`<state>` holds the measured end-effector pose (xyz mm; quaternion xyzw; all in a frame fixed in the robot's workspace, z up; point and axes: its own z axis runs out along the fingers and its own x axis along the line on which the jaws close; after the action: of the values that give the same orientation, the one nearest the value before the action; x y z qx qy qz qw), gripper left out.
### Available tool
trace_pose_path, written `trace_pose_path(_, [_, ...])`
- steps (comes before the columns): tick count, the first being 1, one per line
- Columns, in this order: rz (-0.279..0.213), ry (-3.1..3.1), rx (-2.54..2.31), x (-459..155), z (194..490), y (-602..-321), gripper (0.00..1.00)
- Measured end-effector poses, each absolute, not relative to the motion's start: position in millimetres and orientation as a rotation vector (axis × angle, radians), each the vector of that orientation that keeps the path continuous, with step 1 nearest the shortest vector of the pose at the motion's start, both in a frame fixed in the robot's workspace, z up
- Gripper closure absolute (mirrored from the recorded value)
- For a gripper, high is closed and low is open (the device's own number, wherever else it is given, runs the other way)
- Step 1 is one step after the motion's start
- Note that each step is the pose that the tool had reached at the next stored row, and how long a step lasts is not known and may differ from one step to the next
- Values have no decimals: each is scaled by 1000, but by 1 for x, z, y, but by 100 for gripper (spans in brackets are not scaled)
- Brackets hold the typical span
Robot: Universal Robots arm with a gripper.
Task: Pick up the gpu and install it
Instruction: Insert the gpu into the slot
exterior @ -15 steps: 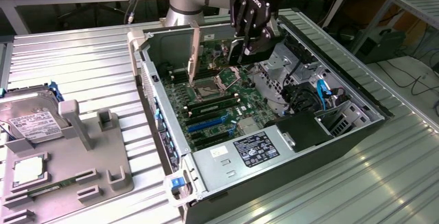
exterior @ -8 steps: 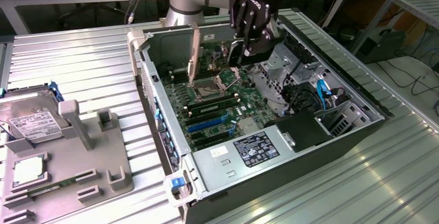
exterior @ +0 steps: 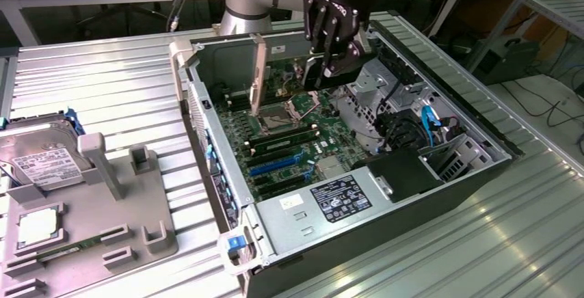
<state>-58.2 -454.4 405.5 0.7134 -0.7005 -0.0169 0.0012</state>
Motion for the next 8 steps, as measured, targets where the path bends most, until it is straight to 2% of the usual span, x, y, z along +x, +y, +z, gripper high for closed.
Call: trace_pose_path(8, [-53, -2187, 2251, -58, 401, -455, 72])
